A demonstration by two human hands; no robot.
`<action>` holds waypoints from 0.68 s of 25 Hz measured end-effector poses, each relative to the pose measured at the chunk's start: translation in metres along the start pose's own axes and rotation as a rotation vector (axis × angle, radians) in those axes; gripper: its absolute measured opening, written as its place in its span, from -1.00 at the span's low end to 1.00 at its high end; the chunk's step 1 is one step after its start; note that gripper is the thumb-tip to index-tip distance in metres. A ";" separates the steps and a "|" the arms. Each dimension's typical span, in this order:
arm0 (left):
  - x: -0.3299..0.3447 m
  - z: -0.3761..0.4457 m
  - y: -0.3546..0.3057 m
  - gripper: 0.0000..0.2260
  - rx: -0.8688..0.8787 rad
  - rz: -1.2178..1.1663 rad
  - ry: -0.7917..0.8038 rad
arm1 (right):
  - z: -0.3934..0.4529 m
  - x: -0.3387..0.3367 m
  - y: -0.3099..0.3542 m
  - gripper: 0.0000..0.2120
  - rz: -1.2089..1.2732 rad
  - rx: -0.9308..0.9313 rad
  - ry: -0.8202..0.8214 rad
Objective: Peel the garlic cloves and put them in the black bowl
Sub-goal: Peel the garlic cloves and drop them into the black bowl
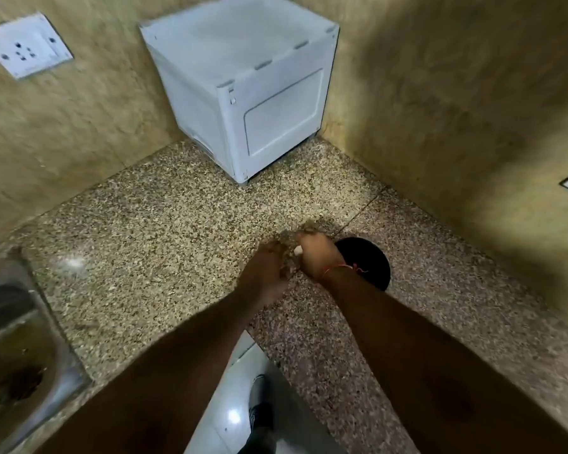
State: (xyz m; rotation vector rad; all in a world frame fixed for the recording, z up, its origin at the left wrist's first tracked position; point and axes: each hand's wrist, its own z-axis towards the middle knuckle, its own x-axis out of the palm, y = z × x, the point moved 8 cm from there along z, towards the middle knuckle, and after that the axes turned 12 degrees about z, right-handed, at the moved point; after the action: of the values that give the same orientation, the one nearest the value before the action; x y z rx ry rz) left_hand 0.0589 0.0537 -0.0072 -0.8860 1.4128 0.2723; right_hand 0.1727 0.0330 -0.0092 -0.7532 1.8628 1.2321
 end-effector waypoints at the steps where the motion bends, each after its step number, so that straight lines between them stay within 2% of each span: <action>1: 0.009 0.005 0.009 -0.52 -0.037 -0.021 0.027 | 0.011 0.004 -0.002 -0.48 -0.015 0.000 0.017; 4: 0.032 0.014 0.024 -0.51 -0.085 -0.068 0.066 | 0.035 0.015 -0.012 -0.48 -0.020 0.043 0.076; 9: 0.051 0.022 0.041 -0.65 -0.113 -0.093 0.067 | 0.047 0.044 -0.020 -0.71 -0.068 0.080 0.146; 13: 0.056 0.014 0.044 -0.79 -0.136 -0.167 0.025 | 0.030 0.061 -0.012 -0.80 -0.029 0.117 0.157; 17: 0.069 -0.018 0.038 -0.91 -0.194 -0.302 0.064 | -0.021 0.072 -0.011 -0.89 0.054 0.158 0.126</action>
State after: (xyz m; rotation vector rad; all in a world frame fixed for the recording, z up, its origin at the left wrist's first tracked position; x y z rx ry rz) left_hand 0.0343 0.0441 -0.0838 -1.2623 1.3041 0.1539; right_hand 0.1369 0.0052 -0.0703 -0.7118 2.0681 1.0768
